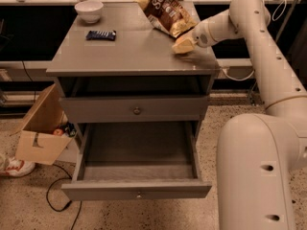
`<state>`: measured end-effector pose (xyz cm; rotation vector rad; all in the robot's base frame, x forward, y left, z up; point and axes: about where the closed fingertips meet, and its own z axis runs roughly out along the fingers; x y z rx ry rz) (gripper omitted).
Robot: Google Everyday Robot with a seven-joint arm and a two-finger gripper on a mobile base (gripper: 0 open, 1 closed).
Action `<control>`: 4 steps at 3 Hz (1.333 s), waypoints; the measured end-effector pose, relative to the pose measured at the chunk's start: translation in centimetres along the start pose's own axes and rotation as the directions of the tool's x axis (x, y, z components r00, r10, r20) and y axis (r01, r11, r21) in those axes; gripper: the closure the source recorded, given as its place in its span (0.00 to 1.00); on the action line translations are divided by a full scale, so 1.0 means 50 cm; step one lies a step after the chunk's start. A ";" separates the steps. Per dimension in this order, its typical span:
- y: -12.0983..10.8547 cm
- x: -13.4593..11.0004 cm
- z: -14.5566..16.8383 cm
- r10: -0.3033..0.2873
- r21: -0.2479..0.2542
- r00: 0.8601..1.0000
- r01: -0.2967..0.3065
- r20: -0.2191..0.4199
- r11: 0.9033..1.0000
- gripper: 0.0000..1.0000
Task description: Pick orange from middle drawer and place on counter
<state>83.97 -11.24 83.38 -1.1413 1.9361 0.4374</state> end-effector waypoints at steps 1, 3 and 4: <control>-0.001 -0.003 -0.001 0.003 -0.001 1.000 -0.003 -0.003 1.000 0.38; -0.013 0.001 -0.020 -0.003 -0.012 0.999 0.003 0.037 1.000 0.00; -0.018 -0.028 -0.069 -0.050 0.004 0.994 0.050 0.097 0.999 0.00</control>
Offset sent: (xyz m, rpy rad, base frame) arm 0.0184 -0.0244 0.0071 0.0249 0.0103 -0.0060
